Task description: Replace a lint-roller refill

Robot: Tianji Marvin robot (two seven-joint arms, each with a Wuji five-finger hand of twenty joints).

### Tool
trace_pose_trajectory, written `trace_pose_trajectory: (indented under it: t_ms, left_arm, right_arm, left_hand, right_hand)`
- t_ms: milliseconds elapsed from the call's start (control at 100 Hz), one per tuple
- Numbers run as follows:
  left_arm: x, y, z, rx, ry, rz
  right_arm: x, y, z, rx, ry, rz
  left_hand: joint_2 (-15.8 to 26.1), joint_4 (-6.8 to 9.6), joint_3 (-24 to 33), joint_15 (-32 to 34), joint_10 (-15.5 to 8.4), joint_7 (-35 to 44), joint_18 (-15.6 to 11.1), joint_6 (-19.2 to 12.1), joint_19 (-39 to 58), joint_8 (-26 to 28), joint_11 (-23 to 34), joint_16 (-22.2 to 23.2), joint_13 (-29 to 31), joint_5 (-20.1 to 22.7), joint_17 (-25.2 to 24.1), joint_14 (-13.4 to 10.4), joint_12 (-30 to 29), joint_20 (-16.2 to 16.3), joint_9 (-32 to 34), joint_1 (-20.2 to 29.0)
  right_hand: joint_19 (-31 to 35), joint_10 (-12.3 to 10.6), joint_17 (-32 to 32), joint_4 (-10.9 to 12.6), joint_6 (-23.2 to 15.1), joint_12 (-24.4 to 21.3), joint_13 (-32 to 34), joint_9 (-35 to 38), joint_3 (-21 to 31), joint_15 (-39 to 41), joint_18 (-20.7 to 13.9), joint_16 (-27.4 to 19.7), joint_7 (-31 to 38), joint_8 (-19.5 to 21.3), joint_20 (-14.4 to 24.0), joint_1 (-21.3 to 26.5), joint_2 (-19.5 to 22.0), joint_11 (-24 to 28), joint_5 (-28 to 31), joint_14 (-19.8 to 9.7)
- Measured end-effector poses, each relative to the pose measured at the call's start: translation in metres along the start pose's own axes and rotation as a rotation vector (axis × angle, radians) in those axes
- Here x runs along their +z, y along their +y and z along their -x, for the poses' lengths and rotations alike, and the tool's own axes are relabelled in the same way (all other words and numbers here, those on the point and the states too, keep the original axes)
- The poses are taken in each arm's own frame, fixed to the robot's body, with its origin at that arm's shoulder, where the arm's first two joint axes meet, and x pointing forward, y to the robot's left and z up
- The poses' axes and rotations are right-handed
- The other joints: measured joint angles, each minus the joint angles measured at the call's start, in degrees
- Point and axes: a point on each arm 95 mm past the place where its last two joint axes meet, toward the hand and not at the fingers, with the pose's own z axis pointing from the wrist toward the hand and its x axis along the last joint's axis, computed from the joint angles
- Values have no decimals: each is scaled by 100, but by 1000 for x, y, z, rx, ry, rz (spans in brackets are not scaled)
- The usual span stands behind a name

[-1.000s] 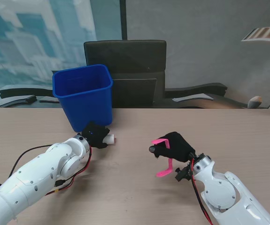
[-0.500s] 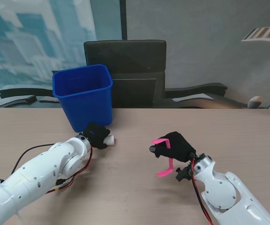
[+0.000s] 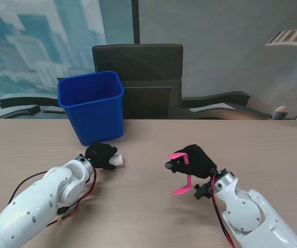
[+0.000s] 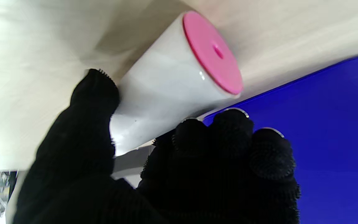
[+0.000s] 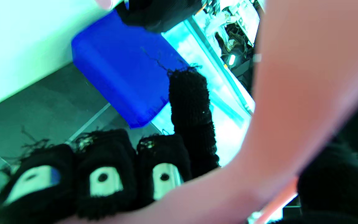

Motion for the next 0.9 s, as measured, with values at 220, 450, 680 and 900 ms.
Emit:
trace_pose_trajectory:
  t_ms: [220, 450, 680, 900]
  left_arm:
    - [-47, -28, -23, -260, -33, -202]
    - [-74, -74, -62, -811, -33, -348]
    - [-75, -84, -81, -1059, 4, -363]
    - [-75, -90, -100, -1273, 17, -358]
  right_arm:
    - [0, 1, 0, -14, 33, 9]
    - [6, -3, -4, -22, 7, 27]
    - [12, -11, -12, -19, 26, 39]
    - [16, -17, -18, -15, 49, 55]
  left_hand:
    - [46, -4, -124, 8, -161, 2, -69, -18, 9, 60, -253, -11, 3, -22, -9, -69, -119, -13, 5, 70]
    - [190, -5, -304, 9, -179, 2, -77, -17, 11, 169, -259, -14, -64, -118, -188, -79, -121, -13, -5, 134]
    - [366, -6, -730, 9, -187, 4, -133, 13, 11, 213, -259, -14, -165, -202, -299, -79, -124, -14, -90, 337]
    - [444, -6, -756, 9, -213, 48, -209, 19, 11, 213, -259, -17, -223, -318, -401, -128, -131, -15, -173, 364]
  right_hand:
    - [0, -107, 0, 0, -133, 72, 0, 0, 57, 0, 0, 0, 45, 0, 0, -127, -353, 0, 0, 0]
    - [12, -84, 0, 0, -107, 146, 0, 0, -890, 0, 0, 88, 63, 0, 139, -627, 1333, 0, 0, -6]
    - [21, 83, 0, -32, -5, 250, -3, 0, -2953, 0, 0, 133, 223, 89, 141, -27, 2789, 73, 15, -6]
    - [31, 95, 0, -39, 6, 250, -3, 0, -3562, 0, 1, 133, 150, 89, 198, 565, 3270, 73, 15, -1]
